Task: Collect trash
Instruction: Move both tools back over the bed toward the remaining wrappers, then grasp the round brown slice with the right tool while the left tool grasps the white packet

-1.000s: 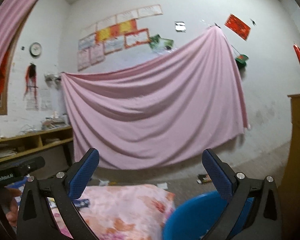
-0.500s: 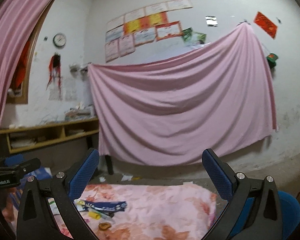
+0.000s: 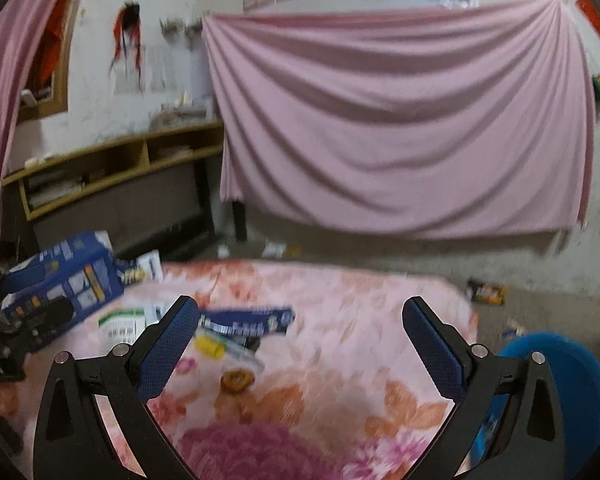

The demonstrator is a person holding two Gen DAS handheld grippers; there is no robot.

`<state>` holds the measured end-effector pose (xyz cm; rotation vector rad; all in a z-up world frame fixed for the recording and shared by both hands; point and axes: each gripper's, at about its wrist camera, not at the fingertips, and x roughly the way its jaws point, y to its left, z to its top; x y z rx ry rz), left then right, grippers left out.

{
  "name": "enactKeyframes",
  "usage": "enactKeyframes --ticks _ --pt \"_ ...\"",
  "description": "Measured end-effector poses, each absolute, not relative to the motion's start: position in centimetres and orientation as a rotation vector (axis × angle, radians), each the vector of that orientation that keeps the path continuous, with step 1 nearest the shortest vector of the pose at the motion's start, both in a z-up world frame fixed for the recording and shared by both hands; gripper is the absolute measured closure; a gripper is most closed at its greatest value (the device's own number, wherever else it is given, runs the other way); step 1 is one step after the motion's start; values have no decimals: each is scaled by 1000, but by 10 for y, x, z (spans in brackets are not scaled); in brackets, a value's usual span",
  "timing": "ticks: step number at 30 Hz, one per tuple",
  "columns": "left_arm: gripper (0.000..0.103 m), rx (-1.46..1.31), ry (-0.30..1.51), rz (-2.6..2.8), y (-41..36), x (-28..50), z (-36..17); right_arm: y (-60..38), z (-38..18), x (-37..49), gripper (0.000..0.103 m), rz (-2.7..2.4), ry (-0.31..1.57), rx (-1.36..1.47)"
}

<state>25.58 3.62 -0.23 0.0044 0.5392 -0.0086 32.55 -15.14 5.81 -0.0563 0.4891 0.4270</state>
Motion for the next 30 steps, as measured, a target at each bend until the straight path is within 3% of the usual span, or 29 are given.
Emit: enactKeyframes --ticks 4,7,9,15,26,30 --pt "10 3 602 -36 35 268 -13 -150 48 334 9 467 604 -23" --pt "14 17 656 -52 35 278 -20 -148 40 338 22 483 663 -29" --pt "28 27 690 -76 34 284 -25 -146 34 341 30 498 702 -29" --pt "29 29 772 -86 38 299 -39 -130 17 344 46 549 793 -90" --pt "29 59 880 -69 37 316 -55 -112 -3 363 53 593 906 -89" --pt "48 68 876 -33 40 315 -55 -106 -7 367 56 600 929 -95"
